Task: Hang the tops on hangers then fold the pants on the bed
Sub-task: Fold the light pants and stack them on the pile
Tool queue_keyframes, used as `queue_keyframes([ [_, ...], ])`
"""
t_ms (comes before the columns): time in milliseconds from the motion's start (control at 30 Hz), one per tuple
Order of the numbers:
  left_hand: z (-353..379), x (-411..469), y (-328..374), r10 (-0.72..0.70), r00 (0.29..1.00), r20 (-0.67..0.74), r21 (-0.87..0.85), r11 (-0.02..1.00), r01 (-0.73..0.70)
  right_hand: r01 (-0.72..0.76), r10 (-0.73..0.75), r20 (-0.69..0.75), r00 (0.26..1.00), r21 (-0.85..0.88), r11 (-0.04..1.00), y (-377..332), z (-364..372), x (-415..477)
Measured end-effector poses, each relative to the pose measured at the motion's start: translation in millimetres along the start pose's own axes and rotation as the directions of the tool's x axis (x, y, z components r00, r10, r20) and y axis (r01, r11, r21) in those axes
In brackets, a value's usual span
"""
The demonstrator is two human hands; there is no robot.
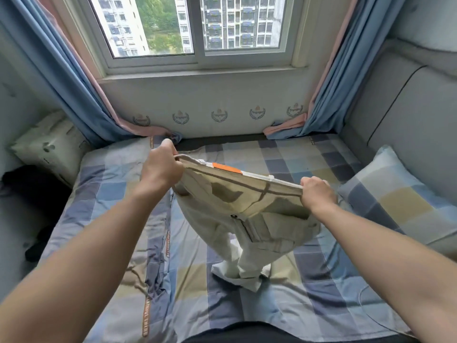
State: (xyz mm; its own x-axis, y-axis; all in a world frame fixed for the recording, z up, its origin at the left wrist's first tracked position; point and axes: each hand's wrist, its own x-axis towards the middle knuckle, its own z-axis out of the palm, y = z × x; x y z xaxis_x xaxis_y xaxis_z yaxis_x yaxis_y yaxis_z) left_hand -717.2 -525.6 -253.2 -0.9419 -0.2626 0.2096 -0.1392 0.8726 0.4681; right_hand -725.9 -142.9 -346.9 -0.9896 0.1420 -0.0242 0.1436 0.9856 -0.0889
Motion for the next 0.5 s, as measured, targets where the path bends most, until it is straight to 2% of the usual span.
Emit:
queue_keyframes([
  [100, -22, 19, -29, -0.058, 0.997, -0.058, 0.066, 0.996, 0.062, -0.046, 0.044, -0.025, 0.999, -0.083, 0.996, 26, -13, 17],
  [300, -59, 54, -50, -0.160, 0.981, -0.108, 0.141, 0.975, 0.175, 0.028, -0.069, -0.240, 0.968, -0.170, 0.985, 5, -89, 61],
  [400, -88, 75, -50, -0.186, 0.972, -0.144, 0.166, 0.964, 0.209, 0.017, -0.036, -0.310, 0.950, -0.064, 0.998, -11, -141, 82],
  [500, -125, 96, -41, -0.193, 0.961, -0.199, 0.190, 0.954, 0.231, 0.013, 0.038, -0.346, 0.937, 0.146, 0.989, -27, -200, 102],
])
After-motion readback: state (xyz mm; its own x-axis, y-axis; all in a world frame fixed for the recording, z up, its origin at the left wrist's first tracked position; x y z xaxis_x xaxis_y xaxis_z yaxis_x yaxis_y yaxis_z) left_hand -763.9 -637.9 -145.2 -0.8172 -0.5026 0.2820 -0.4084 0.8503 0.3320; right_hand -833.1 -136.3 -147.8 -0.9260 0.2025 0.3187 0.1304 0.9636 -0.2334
